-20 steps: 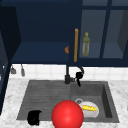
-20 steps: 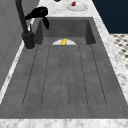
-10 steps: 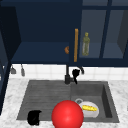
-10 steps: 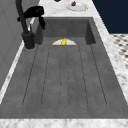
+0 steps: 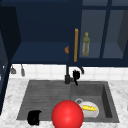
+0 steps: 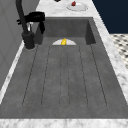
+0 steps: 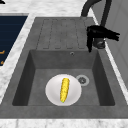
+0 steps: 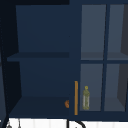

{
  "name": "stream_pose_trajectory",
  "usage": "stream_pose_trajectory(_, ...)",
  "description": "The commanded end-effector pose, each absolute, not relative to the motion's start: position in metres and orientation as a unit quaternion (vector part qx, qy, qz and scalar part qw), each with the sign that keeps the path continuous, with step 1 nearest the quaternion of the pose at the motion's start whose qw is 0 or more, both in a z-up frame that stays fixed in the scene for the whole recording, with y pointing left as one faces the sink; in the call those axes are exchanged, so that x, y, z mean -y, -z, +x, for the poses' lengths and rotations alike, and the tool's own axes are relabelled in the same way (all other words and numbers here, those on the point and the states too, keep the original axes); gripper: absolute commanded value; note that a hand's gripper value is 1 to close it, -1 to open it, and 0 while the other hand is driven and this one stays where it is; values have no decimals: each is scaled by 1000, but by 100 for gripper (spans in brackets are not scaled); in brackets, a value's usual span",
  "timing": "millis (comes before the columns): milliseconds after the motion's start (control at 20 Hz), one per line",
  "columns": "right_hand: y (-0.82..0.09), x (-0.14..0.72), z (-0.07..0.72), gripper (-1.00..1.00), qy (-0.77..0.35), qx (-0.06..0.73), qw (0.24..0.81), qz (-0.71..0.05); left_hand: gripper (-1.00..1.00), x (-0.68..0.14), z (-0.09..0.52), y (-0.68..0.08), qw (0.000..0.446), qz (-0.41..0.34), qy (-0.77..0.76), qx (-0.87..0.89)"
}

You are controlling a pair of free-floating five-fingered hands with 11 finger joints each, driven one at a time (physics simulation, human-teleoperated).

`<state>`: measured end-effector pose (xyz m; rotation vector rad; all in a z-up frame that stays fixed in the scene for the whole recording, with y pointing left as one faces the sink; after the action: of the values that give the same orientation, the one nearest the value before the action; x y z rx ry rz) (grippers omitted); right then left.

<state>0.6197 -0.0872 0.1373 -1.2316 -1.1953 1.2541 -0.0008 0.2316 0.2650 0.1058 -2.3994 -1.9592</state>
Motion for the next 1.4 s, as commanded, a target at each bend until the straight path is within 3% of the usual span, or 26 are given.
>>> stream_pose_trajectory(0, -124, 99, 626, -100, -513, 501, 514, -471, 0, -232, -1, -265, 21, 34, 632, 774)
stream_pose_trajectory(200, -131, 97, 608, -100, -487, 550, 503, -457, 0, -232, -1, -265, 21, 34, 632, 774)
stream_pose_trajectory(750, -150, 83, 549, -100, -493, 531, 552, -413, 0, -232, -1, -265, 21, 34, 632, 774)
stream_pose_trajectory(1350, -173, 114, 558, -100, -512, 516, 591, -351, 0, -232, -1, -265, 21, 34, 632, 774)
